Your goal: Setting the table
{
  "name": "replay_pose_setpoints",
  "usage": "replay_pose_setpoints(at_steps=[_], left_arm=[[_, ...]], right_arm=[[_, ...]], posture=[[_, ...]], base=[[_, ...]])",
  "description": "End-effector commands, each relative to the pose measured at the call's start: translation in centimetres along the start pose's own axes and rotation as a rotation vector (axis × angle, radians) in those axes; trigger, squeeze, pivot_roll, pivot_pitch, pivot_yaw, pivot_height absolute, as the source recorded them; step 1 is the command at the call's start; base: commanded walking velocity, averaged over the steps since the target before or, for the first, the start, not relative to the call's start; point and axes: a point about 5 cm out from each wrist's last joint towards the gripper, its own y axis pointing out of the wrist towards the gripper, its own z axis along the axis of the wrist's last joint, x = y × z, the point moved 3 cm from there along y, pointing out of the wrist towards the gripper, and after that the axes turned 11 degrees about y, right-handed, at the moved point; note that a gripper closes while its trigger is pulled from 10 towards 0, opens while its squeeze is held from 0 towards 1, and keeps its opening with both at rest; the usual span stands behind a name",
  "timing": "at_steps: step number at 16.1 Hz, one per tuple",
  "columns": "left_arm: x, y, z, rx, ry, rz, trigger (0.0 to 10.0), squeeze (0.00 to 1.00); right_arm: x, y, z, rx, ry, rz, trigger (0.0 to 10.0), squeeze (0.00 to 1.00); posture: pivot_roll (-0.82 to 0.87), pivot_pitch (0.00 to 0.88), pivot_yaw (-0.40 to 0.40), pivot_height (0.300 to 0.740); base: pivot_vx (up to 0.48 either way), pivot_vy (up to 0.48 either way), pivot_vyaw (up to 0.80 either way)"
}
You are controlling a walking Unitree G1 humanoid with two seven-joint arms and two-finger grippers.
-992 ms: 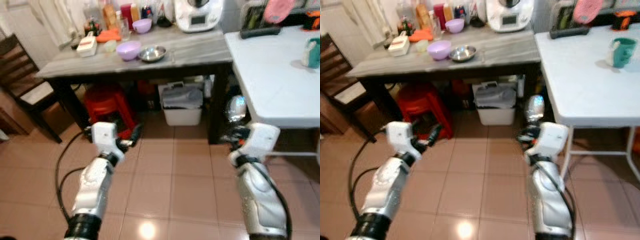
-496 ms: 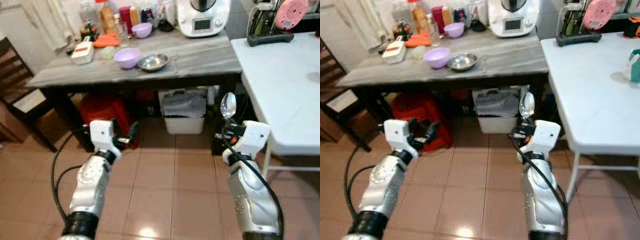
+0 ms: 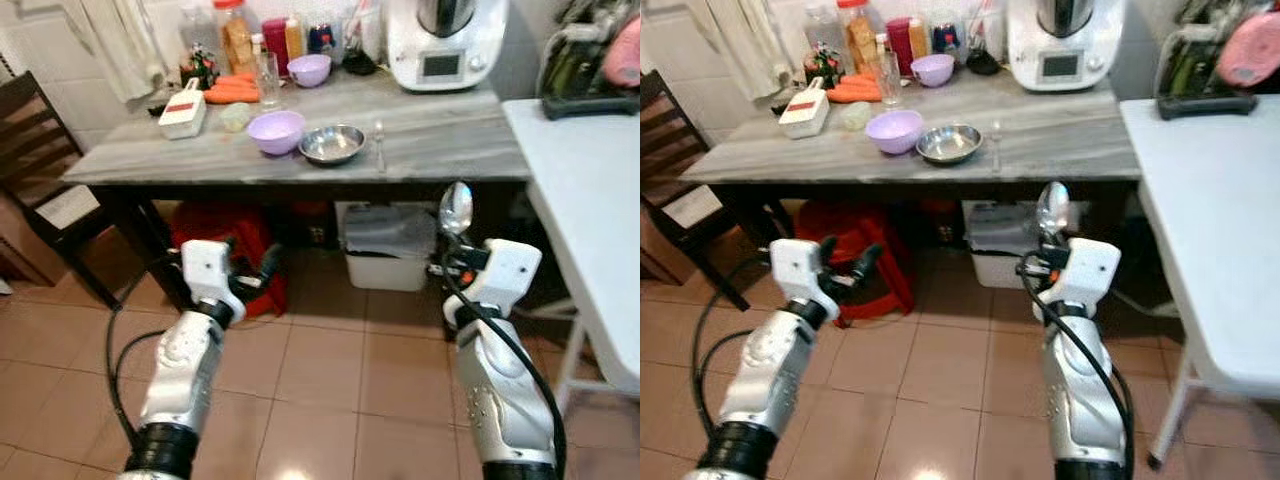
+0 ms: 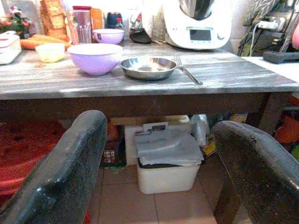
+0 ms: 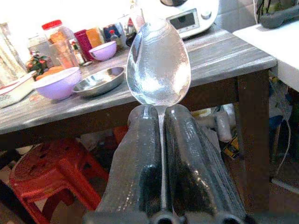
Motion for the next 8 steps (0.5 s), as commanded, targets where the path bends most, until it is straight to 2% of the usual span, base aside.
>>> replay_pose_setpoints(at_steps=[1, 8], left_arm=[[-0.35, -0.14, -0.01, -0.004, 0.008, 0.01, 10.0, 0.0], [0.24, -0.03, -0.16, -0.008, -0.002, -0.003, 10.0, 0.0]], right_arm=[[-0.19, 0.04, 0.13, 0.007, 0.006, 0.004, 10.0, 0.0], [0.24, 0.12, 0.2, 0.006, 0.022, -0.018, 10.0, 0.0]], posture=[[-0.07, 0.004, 0.137, 0.74], [-0.08, 0.002, 0.135, 0.74]], base=[[0.446, 0.0, 0.43], [0.447, 0.0, 0.0]])
